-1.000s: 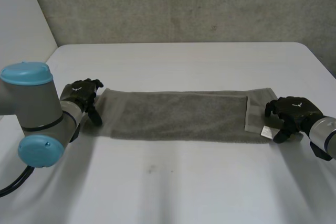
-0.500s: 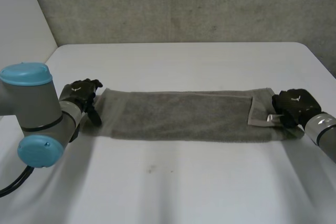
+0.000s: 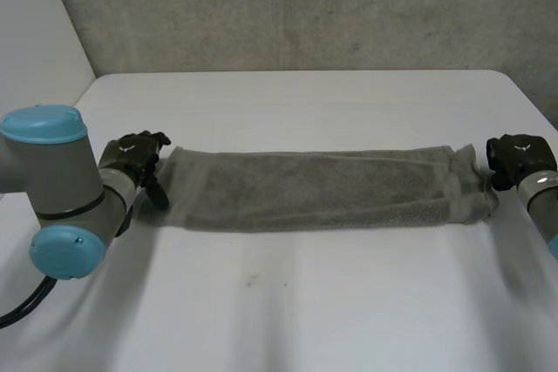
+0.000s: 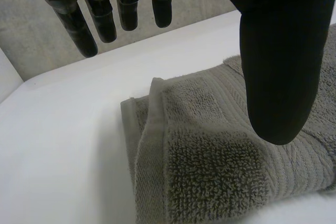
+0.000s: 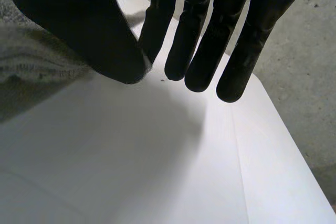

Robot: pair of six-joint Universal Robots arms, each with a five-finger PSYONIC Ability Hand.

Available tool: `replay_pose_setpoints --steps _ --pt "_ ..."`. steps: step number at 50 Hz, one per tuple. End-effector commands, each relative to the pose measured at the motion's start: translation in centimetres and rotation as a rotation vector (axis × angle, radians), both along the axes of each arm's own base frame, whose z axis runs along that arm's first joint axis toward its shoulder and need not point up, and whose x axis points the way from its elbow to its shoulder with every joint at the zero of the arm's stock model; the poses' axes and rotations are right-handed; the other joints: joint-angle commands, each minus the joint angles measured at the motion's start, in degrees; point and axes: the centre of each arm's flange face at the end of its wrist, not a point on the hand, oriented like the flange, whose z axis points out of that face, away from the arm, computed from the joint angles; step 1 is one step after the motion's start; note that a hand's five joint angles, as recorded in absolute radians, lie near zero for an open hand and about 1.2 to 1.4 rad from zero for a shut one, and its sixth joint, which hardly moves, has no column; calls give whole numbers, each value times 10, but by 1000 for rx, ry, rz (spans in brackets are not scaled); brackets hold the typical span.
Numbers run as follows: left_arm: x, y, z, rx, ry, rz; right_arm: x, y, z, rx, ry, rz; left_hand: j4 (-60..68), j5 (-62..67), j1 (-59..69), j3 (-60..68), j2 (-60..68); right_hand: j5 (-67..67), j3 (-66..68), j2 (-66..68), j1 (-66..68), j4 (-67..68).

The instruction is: Fold the towel.

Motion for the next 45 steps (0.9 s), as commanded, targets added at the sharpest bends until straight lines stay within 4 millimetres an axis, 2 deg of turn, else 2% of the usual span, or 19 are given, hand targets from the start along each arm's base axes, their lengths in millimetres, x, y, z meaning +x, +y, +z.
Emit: replay_pose_setpoints --steps 1,4,7,8,9,11,12,14,16,20,25,28,30,33,41,45 --pt "0 0 0 0 0 0 -1 5 1 45 -2 -4 11 10 5 10 11 -149 -142 -142 -49 -147" --pt "-1 0 0 0 0 -1 -11 9 10 77 -5 -28 11 10 5 10 11 -270 -263 -263 -169 -268" --pt "0 1 0 2 0 -1 -14 11 19 76 -10 -37 9 8 3 8 9 -270 -263 -264 -170 -268" --pt "0 1 0 2 0 -1 -17 15 36 64 -16 -45 9 8 3 8 9 -270 -263 -264 -170 -268" --pt "0 1 0 2 0 -1 -17 15 36 64 -16 -45 9 8 3 8 9 -270 -263 -264 -170 -268" --pt "0 1 0 2 0 -1 -22 25 61 55 -44 -68 11 10 5 10 11 -270 -263 -264 -170 -268" --pt "0 1 0 2 0 -1 -22 25 61 55 -44 -69 11 10 5 10 11 -270 -263 -264 -170 -268" --pt "0 1 0 1 -1 0 -26 37 77 62 -101 -97 9 8 3 8 9 -275 -268 -269 -175 -273" --pt "0 1 0 0 0 0 -29 42 79 77 -133 -114 9 8 3 8 9 -275 -268 -269 -175 -273" --pt "0 1 0 1 -1 0 -35 50 75 118 -190 -142 9 8 3 8 9 -273 -267 -267 -173 -272" --pt "0 2 -1 4 -2 0 -37 63 55 228 -303 -142 9 8 3 8 9 -262 -255 -255 -161 -260" --pt "0 2 2 -2 3 1 -38 64 51 249 -335 -140 9 8 3 8 9 -258 -252 -252 -158 -257" --pt "0 3 7 -10 17 3 -35 63 35 304 -400 -130 9 8 3 8 9 -246 -240 -240 -146 -245" --pt "0 4 9 -12 28 6 -34 61 27 333 -454 -129 7 7 2 6 8 -236 -230 -230 -136 -235" --pt "-1 5 26 -61 165 6 -33 57 23 342 -504 -130 7 7 2 6 8 -235 -228 -228 -134 -233" --pt "-2 6 27 -73 193 -14 -32 56 16 359 -509 -130 7 7 2 6 8 -245 -238 -238 -144 -243"
